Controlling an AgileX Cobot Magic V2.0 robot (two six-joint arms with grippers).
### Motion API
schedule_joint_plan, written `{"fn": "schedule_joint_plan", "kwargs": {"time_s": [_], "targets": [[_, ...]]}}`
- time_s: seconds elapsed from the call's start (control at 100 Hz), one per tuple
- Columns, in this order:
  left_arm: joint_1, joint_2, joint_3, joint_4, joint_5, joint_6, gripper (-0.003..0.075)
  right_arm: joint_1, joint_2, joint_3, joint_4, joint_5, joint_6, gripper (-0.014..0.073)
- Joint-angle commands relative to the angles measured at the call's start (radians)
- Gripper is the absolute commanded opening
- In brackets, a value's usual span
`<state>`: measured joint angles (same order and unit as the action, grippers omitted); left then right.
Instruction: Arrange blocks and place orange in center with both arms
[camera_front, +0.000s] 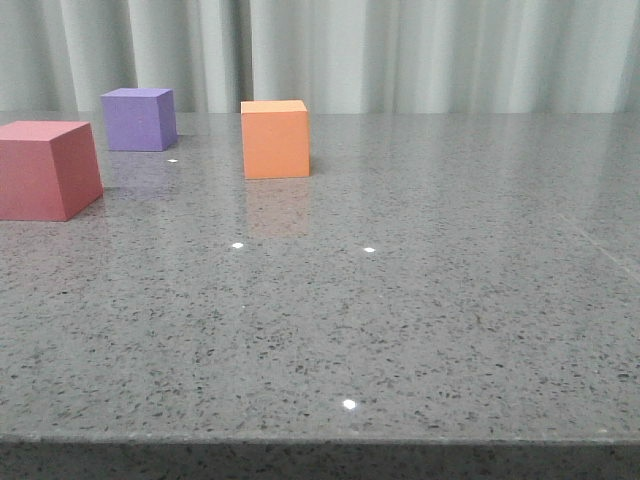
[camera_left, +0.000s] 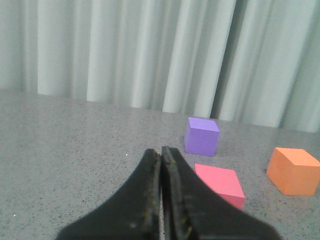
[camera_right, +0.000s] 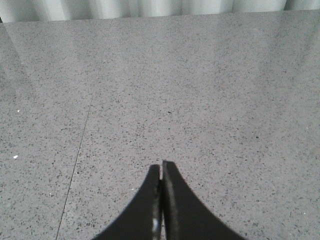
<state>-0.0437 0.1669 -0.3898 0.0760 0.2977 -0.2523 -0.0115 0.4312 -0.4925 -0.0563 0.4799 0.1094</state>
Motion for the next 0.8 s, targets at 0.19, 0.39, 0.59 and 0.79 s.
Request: {"fn": "schedule_joint_plan", "kwargs": {"time_s": [0.19, 0.39, 0.59, 0.79], "targets": [[0.003, 0.352, -0.446, -0.008, 0.419, 0.002, -0.0019, -0.005, 0.003, -0.027, -0.003, -0.083, -0.01, -0.0067], [0.003, 0.496, -0.547, -0.008, 0.459, 0.002, -0.0019, -0.005, 0.003, -0.027, -0.003, -0.083, -0.01, -0.0067], [0.003, 0.551, -0.549, -0.008, 0.459, 0.002, -0.0019, -0.005, 0.003, -0.027, -0.003, -0.083, -0.01, -0.0067], [0.003, 0.57, -0.549, -0.012, 0.461, 0.002, 0.0049, -0.005, 0.003, -0.027, -0.003, -0.083, -0.01, -0.0067]]}}
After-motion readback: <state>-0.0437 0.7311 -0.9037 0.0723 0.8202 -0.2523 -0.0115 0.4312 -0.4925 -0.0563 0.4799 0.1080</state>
